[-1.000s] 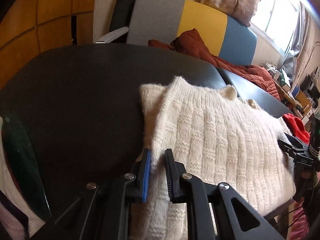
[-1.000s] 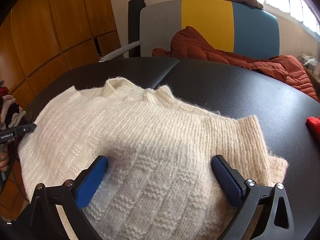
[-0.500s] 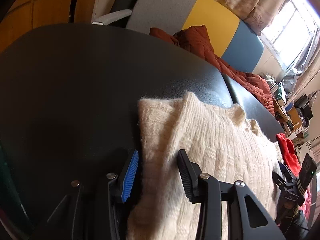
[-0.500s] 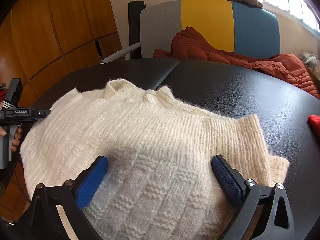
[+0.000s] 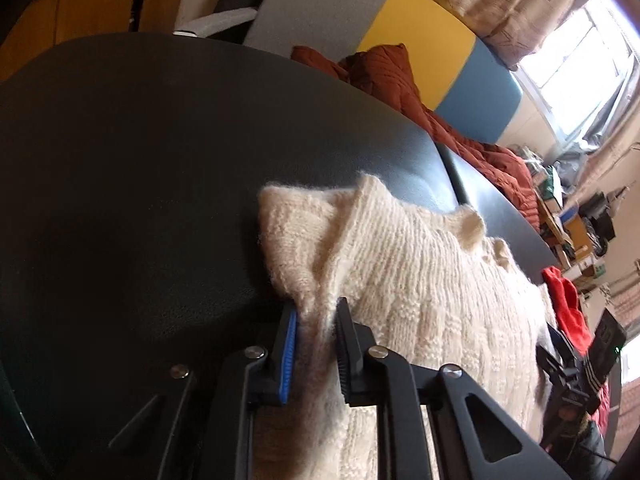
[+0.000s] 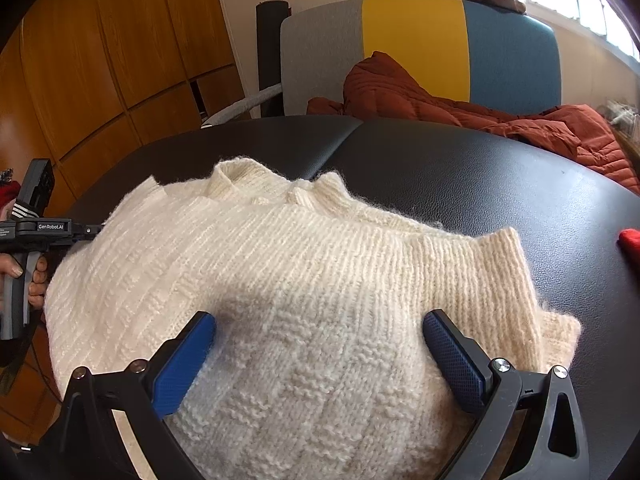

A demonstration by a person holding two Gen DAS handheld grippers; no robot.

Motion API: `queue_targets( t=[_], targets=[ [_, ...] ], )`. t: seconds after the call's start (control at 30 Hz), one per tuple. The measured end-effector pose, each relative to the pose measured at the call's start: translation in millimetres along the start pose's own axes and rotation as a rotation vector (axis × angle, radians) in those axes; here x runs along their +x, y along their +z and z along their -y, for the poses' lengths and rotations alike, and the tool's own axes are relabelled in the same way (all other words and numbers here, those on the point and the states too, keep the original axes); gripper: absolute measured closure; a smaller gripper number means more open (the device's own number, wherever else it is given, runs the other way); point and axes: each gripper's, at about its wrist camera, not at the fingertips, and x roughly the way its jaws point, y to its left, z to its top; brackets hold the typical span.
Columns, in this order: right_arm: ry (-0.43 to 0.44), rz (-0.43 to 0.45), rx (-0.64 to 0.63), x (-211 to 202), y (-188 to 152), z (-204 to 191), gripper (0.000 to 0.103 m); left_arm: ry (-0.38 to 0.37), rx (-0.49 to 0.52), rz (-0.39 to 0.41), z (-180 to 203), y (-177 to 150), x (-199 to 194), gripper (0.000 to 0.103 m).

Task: Fold clothes
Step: 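Grasp the sweater side with the left gripper and fold it inward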

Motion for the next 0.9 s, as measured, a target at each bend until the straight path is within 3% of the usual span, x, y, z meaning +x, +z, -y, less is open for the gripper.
queue_targets(
  t=[0.13,0.37,0.47,0.67,0.9],
  targets=[
    [0.003,-0.019,-0.01,-0.6,3.9,-4.1,0.0,0.044,-0.022,0.013,-3.4,9.8,-1.0,0.09],
    [0.1,-0.068,-0.11,-26.2,2.0,-12.8,0.004,0.082,-0.007,0.033,4.0,25.4,-21.4,0.09],
    [0.137,-0.095,-0.168,-47.4,-9.5,-10.0,0.008,0.017,0.005,0.054,15.9,26.6,-42.9,0.09],
    [0.154,-0.163,-0.191,-69.1,-43.7,8.9,0.016,-0.212,0.018,0.058,72.2,19.4,-72.4,0.09],
    [0.164,-0.125,-0.146,-61.4,-58.0,18.0,0.014,-0.409,0.053,-0.012,157.0,9.0,-70.1,0.09]
  ],
)
